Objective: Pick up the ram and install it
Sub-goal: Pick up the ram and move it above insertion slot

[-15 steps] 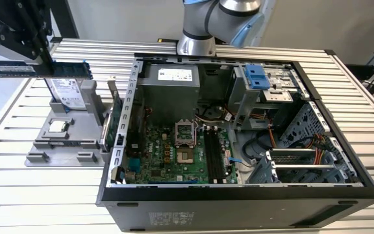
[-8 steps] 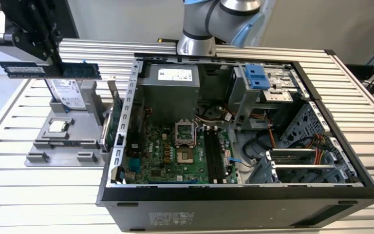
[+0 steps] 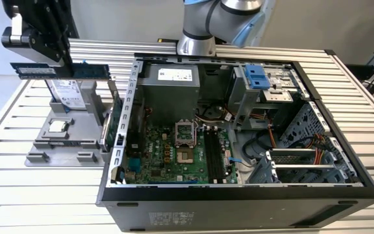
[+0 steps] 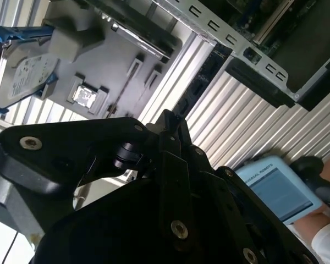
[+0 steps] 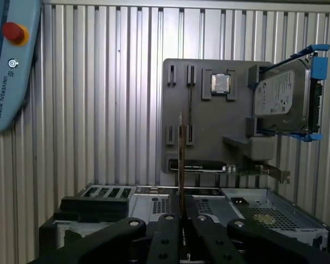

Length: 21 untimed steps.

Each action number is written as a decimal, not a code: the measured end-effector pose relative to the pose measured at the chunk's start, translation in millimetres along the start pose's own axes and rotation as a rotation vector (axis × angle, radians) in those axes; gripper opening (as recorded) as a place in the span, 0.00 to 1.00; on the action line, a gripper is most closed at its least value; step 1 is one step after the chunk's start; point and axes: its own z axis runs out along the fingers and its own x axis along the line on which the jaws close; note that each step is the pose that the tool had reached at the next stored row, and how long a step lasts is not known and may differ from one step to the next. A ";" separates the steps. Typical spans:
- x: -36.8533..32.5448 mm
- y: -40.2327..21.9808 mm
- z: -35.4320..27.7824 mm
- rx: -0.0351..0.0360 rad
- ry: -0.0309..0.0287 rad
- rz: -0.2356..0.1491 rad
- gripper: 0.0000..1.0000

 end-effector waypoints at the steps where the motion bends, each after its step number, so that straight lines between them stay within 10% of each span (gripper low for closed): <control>1: 0.0 -2.2 0.1 -0.0001 0.0001 0.000 0.00; 21: 0.3 -48.6 3.2 0.0000 0.0000 0.000 0.00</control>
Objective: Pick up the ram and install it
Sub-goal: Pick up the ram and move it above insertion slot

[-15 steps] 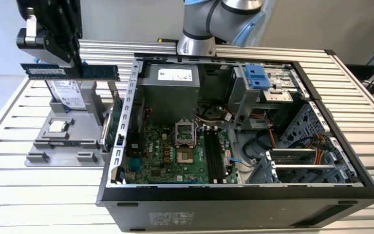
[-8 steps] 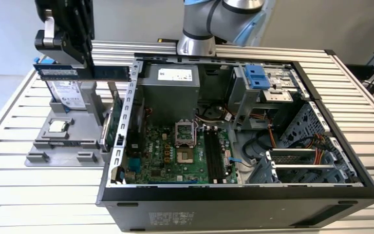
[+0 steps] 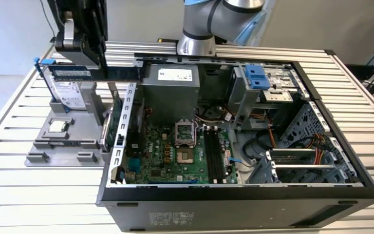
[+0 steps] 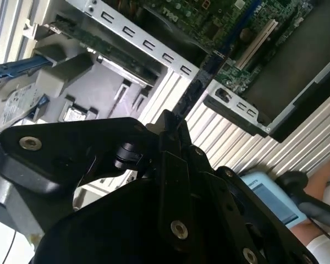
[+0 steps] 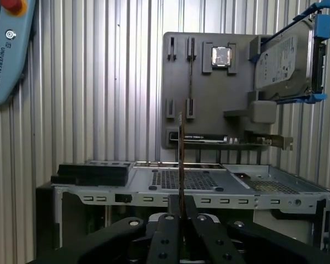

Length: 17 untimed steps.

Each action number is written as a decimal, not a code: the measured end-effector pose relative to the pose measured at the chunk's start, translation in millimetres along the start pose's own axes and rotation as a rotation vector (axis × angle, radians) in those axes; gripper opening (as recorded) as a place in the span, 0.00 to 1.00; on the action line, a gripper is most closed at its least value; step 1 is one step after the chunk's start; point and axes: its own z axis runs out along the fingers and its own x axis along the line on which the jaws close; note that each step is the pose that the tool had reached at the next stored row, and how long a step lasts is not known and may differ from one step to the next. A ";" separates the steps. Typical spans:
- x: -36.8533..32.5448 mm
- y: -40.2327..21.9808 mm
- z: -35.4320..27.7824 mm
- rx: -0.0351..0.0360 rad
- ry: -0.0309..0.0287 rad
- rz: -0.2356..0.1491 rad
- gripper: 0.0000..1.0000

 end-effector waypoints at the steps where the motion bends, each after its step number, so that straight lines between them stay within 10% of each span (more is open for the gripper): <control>1: 0.0 -2.6 0.2 0.0000 0.0000 0.000 0.00; 17: 0.3 -52.2 4.1 0.0000 0.0000 0.000 0.00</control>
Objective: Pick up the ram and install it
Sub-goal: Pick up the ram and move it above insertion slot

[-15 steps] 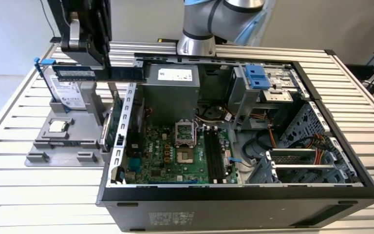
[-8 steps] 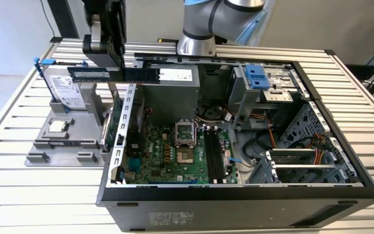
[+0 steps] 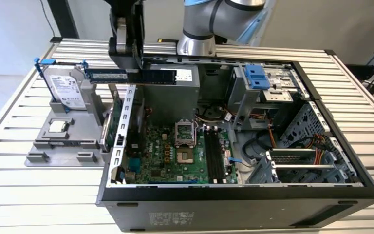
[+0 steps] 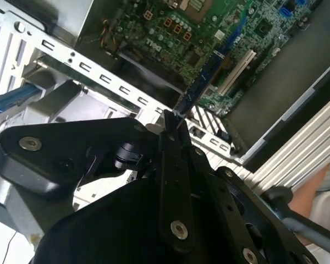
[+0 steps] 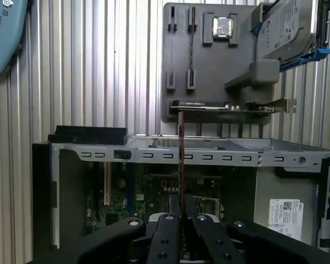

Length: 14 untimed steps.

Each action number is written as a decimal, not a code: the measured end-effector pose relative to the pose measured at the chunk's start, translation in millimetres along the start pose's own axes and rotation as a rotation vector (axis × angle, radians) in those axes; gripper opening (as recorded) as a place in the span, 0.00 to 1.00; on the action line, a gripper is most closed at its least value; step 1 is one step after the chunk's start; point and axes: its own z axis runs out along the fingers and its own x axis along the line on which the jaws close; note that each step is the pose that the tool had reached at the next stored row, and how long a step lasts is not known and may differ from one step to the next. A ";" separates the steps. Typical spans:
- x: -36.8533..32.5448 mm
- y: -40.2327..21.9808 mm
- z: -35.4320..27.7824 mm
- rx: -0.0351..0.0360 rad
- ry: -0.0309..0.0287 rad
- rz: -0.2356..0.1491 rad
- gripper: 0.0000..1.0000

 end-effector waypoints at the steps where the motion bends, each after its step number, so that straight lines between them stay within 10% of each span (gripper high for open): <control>1: 0.0 -3.2 0.3 0.0001 -0.0001 0.000 0.00; 6: 0.1 -19.0 1.5 0.0000 0.0000 0.000 0.00; 8: 0.3 -42.9 3.1 0.0000 -0.0001 0.000 0.00; 14: 0.4 -61.7 4.3 0.0000 -0.0001 0.000 0.00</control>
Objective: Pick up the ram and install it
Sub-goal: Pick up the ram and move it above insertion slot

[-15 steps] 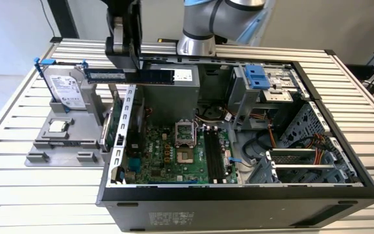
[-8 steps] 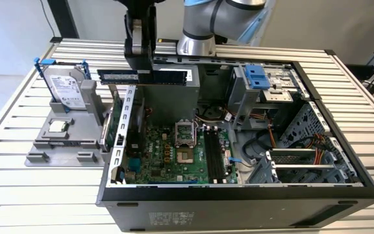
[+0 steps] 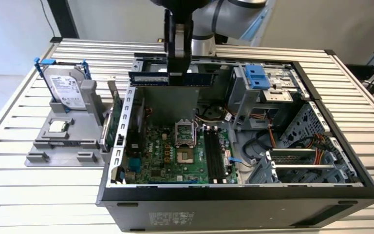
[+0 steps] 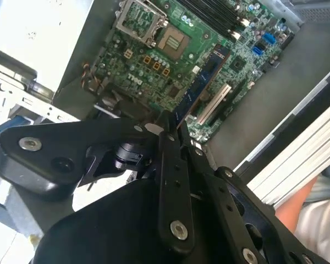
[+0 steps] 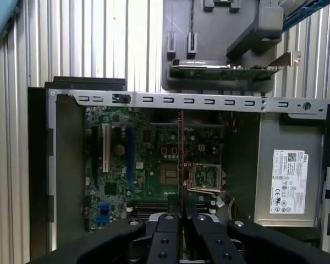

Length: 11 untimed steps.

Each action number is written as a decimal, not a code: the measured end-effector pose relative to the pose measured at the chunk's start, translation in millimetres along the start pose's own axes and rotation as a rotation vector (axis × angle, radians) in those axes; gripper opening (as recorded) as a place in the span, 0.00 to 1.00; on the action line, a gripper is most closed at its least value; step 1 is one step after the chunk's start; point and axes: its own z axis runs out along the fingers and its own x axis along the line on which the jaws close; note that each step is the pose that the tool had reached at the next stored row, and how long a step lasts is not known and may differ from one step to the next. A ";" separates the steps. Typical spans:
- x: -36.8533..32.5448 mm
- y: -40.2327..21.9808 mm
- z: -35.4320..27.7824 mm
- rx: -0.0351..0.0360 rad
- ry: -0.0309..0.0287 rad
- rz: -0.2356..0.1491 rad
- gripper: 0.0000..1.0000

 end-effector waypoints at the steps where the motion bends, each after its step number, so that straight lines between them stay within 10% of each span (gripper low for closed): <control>1: 0.0 -2.7 0.2 0.0000 -0.0001 0.000 0.00; 11: 0.2 -29.1 1.7 0.0000 0.0000 0.000 0.00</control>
